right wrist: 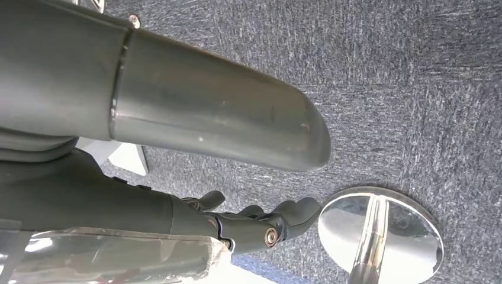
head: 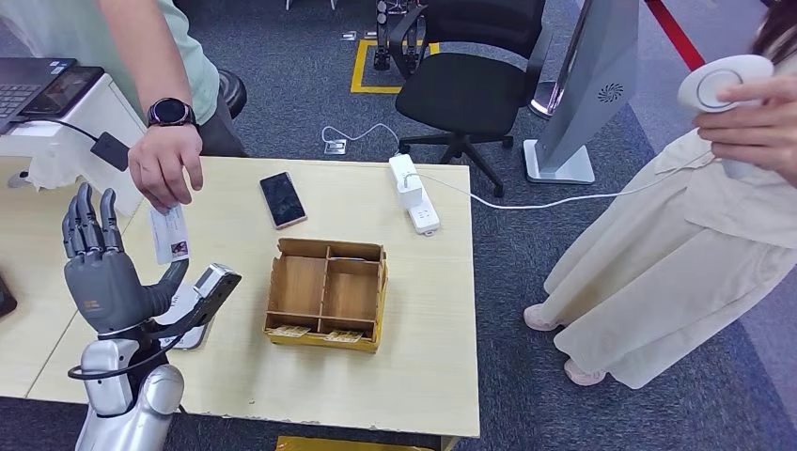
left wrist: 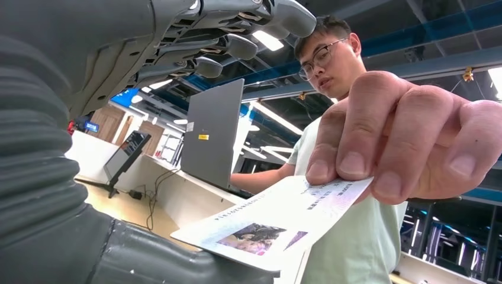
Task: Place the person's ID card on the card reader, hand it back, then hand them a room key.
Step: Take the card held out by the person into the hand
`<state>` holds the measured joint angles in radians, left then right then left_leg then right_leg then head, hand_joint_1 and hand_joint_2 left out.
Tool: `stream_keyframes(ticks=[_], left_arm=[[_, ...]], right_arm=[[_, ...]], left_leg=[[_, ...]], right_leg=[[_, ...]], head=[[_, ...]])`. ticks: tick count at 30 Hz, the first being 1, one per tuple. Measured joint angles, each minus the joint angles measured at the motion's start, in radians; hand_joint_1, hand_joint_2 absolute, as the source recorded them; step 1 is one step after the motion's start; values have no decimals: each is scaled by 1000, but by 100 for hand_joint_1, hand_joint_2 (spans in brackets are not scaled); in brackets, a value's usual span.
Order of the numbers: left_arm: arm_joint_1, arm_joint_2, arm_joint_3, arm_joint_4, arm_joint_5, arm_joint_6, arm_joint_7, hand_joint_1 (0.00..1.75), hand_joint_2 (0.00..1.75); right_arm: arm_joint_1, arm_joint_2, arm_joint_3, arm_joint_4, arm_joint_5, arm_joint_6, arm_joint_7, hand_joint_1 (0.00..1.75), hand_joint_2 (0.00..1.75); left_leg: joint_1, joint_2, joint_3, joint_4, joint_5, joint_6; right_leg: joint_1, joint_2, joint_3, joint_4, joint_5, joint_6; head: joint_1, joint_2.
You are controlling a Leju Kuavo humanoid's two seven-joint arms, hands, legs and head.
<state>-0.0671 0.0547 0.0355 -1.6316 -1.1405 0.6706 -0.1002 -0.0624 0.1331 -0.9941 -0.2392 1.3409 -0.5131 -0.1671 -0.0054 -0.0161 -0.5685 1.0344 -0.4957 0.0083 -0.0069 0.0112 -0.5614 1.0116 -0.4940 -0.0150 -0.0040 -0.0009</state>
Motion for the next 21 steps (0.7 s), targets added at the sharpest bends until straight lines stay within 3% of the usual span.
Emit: stream_keyframes(ticks=[4,5,21], left_arm=[[0,-8,9,0,-7,0,-13,157,175],[0,-10,13,0,-9,0,-18,169,175],[-1,-56,71,-10,-9,0,-89,175,175]], right_arm=[[0,0,0,0,2,0,0,0,0],[0,0,0,0,3,0,0,0,0],[0,0,0,0,8,3,0,0,0]], left_leg=[[0,0,0,0,0,0],[0,0,0,0,0,0],[0,0,0,0,0,0]], right_leg=[[0,0,0,0,0,0],[0,0,0,0,0,0],[0,0,0,0,0,0]], head=[[0,0],[0,0],[0,0]])
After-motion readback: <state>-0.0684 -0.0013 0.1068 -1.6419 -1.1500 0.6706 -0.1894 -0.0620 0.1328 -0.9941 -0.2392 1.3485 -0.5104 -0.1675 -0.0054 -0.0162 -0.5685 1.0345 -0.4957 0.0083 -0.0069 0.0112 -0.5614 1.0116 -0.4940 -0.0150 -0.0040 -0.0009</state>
